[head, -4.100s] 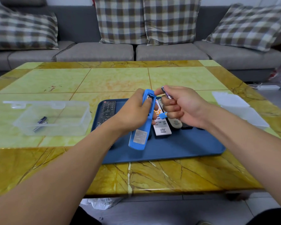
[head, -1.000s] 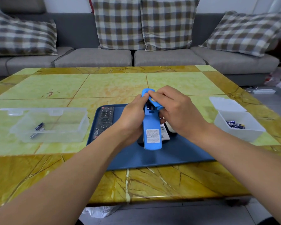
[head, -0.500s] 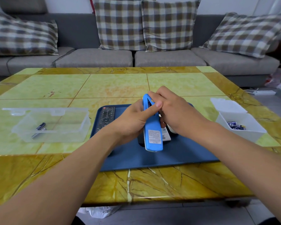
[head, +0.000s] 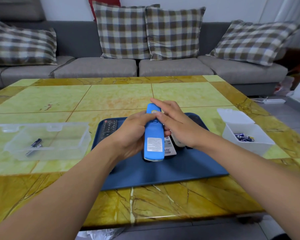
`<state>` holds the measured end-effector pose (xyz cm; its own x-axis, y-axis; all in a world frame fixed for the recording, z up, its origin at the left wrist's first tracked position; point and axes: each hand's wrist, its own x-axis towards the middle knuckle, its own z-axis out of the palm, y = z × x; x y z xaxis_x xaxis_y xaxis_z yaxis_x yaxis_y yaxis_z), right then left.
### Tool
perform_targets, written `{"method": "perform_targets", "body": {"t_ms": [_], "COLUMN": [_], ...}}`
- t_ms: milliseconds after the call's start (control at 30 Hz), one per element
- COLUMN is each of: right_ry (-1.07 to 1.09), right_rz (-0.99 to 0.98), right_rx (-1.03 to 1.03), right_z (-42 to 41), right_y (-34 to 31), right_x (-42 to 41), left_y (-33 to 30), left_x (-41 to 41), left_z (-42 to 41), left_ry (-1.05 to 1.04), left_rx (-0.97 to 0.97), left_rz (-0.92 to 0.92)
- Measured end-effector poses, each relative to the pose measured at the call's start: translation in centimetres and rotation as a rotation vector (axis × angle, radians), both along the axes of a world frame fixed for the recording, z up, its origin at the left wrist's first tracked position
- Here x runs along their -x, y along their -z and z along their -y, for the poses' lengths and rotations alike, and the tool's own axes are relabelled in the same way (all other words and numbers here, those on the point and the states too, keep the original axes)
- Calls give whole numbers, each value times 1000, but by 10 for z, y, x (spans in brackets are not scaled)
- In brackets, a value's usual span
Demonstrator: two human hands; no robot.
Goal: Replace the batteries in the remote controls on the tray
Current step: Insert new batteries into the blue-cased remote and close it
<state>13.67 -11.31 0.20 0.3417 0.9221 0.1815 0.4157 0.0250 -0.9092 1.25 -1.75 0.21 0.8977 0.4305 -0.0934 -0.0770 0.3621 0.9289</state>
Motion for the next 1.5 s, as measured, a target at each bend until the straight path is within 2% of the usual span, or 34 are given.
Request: {"method": "perform_targets", "body": {"t_ms": [100,200,367,467,567,600,667,733,833,933,1000,1067,1133,1200,1233,1333,1400,1500], "right_ry": [21,27,49,53,131,144,127,62,-53,-170,-268,-298,-258,-192,-140,41,109,80], "right_rz": [-327,-467,-468,-401,-220,-111,109,282,487,717,845,885,883,808,703,224,66,45], "right_rx": [-75,-99,-158,-275,-365,-380,-377,-286,-112,-14,68,122,136,125,97,-37,-57,-49], "right_z": [-4,-3,-8,-15,-25,-28,-31,-31,-32,-36,-38,-39,-38,-36,-35,-31,-29,-24], "right_y": [0,-5,-15,-21,-17,-14,-5,6,21,31,35,35,34,32,30,15,5,-1], "right_x": [4,5,14,25,31,34,38,43,48,49,51,52,51,49,49,46,44,46], "left_y": [-1,-2,-4,-7,-13,-12,-4,6,15,20,21,19,15,8,4,-6,-12,-18], "left_x": [1,4,16,22,32,38,49,59,65,63,61,61,61,62,62,56,47,33], "left_z": [-1,-6,-16,-25,-45,-53,-68,-76,-75,-63,-56,-55,-61,-69,-71,-65,-52,-26], "left_ry": [-3,40,13,-144,-510,-618,-703,-641,-404,-201,-186,-198,-227,-327,-382,-484,-441,-256], "left_rx": [-55,-150,-370,-449,-460,-552,-875,-1174,-1335,-1392,-1393,-1400,-1310,-1043,-867,-360,-18,356], "left_rz": [-1,26,27,44,-40,-116,-348,-634,-916,-1058,-1104,-1114,-1098,-996,-893,-489,-244,-58]}}
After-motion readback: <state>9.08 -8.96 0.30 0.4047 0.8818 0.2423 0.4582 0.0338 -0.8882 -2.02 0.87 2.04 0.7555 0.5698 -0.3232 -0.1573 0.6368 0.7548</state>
